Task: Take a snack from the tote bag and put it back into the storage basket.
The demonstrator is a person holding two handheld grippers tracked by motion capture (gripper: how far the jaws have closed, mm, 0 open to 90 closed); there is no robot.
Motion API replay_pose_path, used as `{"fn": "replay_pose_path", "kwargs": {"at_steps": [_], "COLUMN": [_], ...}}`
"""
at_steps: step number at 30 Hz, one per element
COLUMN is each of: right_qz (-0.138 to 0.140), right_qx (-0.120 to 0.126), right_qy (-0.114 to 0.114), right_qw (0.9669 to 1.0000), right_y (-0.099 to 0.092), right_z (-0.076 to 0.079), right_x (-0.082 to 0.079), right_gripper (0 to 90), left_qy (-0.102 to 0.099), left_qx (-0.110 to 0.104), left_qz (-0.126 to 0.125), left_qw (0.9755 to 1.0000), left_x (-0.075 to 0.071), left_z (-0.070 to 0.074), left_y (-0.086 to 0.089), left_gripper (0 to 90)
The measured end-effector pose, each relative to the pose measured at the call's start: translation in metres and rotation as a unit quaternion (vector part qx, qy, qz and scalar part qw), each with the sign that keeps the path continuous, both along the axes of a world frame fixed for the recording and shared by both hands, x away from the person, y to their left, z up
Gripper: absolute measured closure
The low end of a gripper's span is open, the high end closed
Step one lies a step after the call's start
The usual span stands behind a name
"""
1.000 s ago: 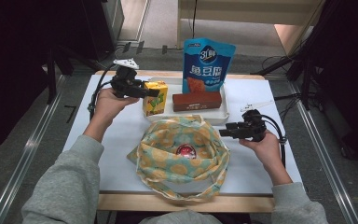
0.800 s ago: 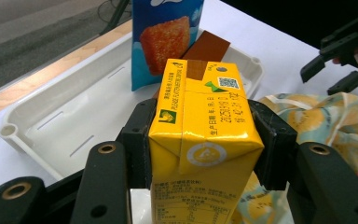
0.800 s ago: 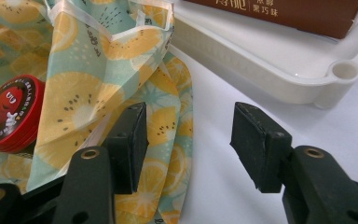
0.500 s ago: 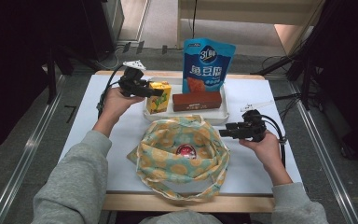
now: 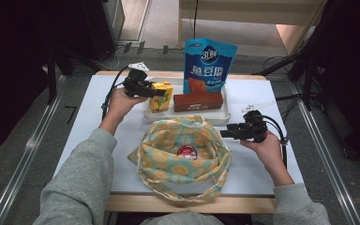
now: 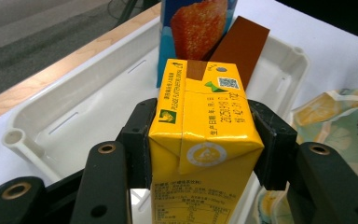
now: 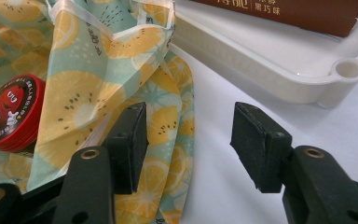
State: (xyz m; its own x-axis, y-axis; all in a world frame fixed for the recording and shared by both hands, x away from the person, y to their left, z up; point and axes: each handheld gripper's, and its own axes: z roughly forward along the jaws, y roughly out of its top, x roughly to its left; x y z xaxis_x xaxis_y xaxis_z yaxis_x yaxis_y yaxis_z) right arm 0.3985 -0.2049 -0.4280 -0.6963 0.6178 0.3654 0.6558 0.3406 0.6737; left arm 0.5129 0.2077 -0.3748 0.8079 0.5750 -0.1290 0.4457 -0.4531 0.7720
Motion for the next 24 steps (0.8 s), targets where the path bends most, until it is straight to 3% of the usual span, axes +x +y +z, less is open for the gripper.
{"fn": "replay_pose_path", "kwargs": {"at_steps": [4,10,17,24], "right_qz": [0.001,0.002,0.002,0.002], "right_qx": [-0.001,-0.002,-0.001,-0.003], "right_qy": [0.0,0.002,0.003,0.003], "right_qw": [1.0,1.0,1.0,1.0], "right_y": [0.0,0.001,0.0,0.001], "right_z": [0.0,-0.002,-0.003,-0.003], "right_x": [0.0,0.001,0.002,0.001], "right_gripper": [46.9,46.9,46.9,46.9], "left_qy": [-0.01,-0.016,-0.014,-0.015], "left_qx": [-0.02,-0.029,-0.031,-0.023], "left_qz": [0.008,0.018,0.023,0.008], "left_qw": [0.9997,0.9993,0.9991,0.9996], "left_x": [0.007,0.017,0.021,0.019], "left_z": [-0.005,-0.015,-0.022,-0.024], "left_y": [0.005,0.009,0.011,0.01], "left_gripper": [49.7,49.7,49.7,49.3]}}
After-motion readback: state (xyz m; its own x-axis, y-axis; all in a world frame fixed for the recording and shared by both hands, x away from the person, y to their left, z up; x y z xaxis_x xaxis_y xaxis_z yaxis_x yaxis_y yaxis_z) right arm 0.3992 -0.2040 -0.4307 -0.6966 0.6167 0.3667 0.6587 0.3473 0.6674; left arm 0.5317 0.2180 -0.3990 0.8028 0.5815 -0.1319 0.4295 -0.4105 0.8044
